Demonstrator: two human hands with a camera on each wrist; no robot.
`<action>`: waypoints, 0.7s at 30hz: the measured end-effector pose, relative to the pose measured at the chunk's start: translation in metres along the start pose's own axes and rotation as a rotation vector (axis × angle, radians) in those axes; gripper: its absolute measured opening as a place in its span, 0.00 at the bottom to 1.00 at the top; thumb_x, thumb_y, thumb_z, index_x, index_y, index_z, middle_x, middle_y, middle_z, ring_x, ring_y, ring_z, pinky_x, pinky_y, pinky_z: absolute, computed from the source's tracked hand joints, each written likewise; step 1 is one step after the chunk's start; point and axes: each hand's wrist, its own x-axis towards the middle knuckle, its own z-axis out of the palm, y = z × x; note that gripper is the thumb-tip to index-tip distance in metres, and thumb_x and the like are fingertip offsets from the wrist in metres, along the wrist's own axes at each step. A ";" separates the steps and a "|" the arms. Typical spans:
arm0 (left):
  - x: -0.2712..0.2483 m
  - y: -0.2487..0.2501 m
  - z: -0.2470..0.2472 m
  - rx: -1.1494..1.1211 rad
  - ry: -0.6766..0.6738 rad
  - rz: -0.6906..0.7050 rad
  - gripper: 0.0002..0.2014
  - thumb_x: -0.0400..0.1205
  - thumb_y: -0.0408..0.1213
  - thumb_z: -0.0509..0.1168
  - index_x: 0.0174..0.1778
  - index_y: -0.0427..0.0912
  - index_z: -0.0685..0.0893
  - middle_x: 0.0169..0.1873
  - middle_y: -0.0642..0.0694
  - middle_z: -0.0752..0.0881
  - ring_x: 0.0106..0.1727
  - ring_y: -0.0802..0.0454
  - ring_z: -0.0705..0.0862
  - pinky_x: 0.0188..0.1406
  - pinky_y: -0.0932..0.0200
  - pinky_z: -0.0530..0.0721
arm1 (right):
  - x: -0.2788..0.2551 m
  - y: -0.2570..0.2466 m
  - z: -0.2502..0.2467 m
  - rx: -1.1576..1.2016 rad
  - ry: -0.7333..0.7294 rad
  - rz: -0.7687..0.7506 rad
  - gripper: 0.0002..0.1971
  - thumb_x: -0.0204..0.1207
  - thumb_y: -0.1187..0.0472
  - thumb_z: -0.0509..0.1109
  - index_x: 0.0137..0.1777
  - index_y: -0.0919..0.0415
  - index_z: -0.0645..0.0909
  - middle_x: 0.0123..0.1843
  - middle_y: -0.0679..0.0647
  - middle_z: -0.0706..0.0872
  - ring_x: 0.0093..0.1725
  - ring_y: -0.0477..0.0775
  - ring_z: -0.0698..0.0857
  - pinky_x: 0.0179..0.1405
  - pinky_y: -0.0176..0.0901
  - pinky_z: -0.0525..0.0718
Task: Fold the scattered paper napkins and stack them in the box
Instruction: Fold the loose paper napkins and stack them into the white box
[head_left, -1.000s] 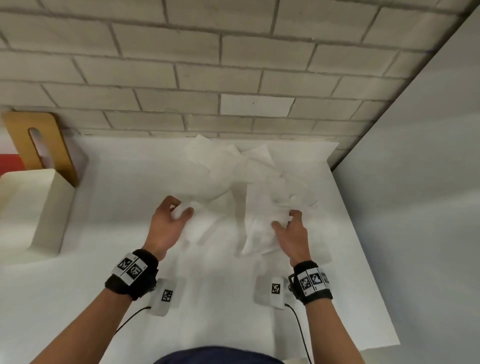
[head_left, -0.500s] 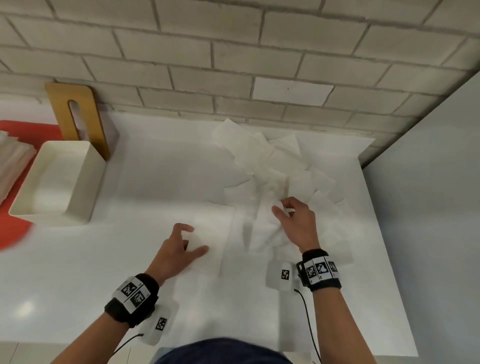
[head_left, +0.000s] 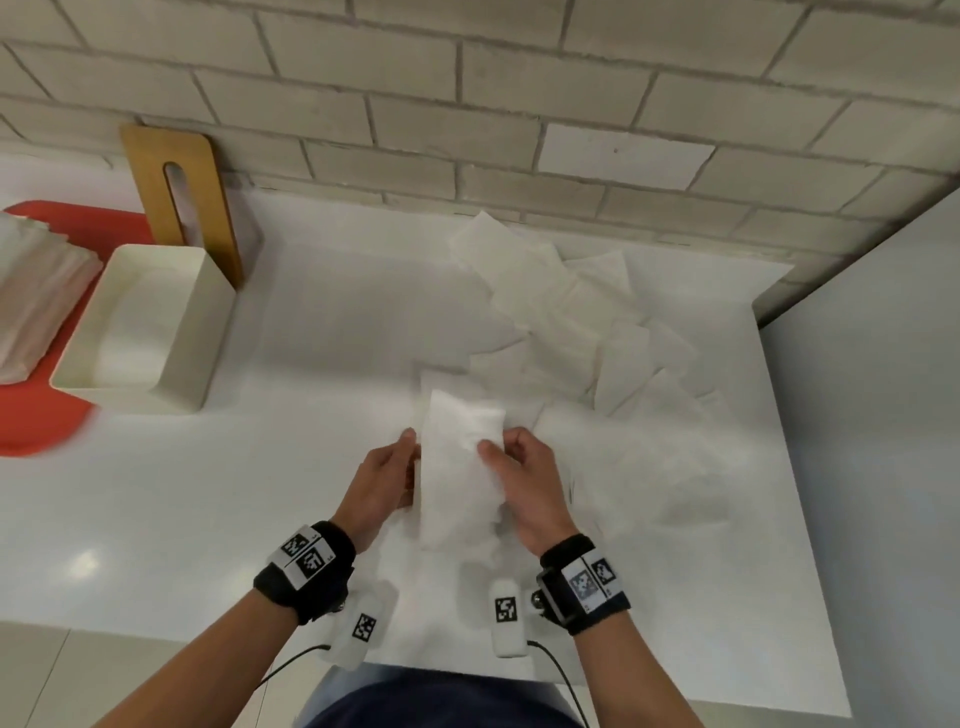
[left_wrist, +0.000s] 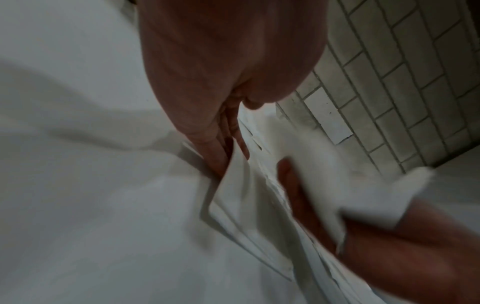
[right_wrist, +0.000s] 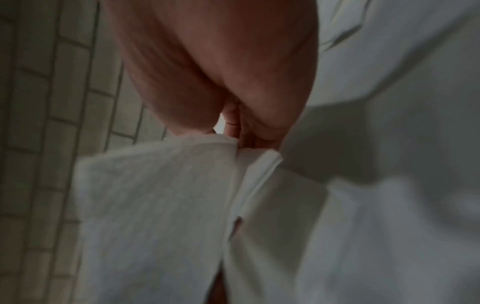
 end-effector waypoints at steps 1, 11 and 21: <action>-0.001 0.001 0.000 -0.029 0.015 -0.021 0.34 0.92 0.65 0.54 0.57 0.36 0.92 0.50 0.40 0.96 0.50 0.39 0.94 0.56 0.44 0.91 | 0.002 0.011 0.003 -0.085 0.012 0.031 0.10 0.79 0.54 0.80 0.47 0.60 0.85 0.45 0.57 0.92 0.45 0.56 0.88 0.50 0.58 0.89; 0.006 0.000 -0.001 0.327 0.200 0.119 0.16 0.93 0.49 0.63 0.47 0.41 0.83 0.31 0.50 0.82 0.29 0.53 0.73 0.27 0.61 0.74 | -0.014 0.001 0.006 -0.558 0.090 -0.190 0.10 0.83 0.55 0.78 0.44 0.55 0.81 0.47 0.48 0.84 0.46 0.45 0.84 0.49 0.35 0.81; 0.001 0.004 -0.004 0.164 0.204 0.043 0.28 0.90 0.70 0.49 0.69 0.49 0.71 0.55 0.43 0.87 0.51 0.46 0.85 0.55 0.45 0.84 | 0.003 -0.020 0.024 -0.054 0.103 -0.136 0.08 0.87 0.47 0.71 0.55 0.49 0.78 0.52 0.62 0.89 0.45 0.54 0.85 0.48 0.53 0.87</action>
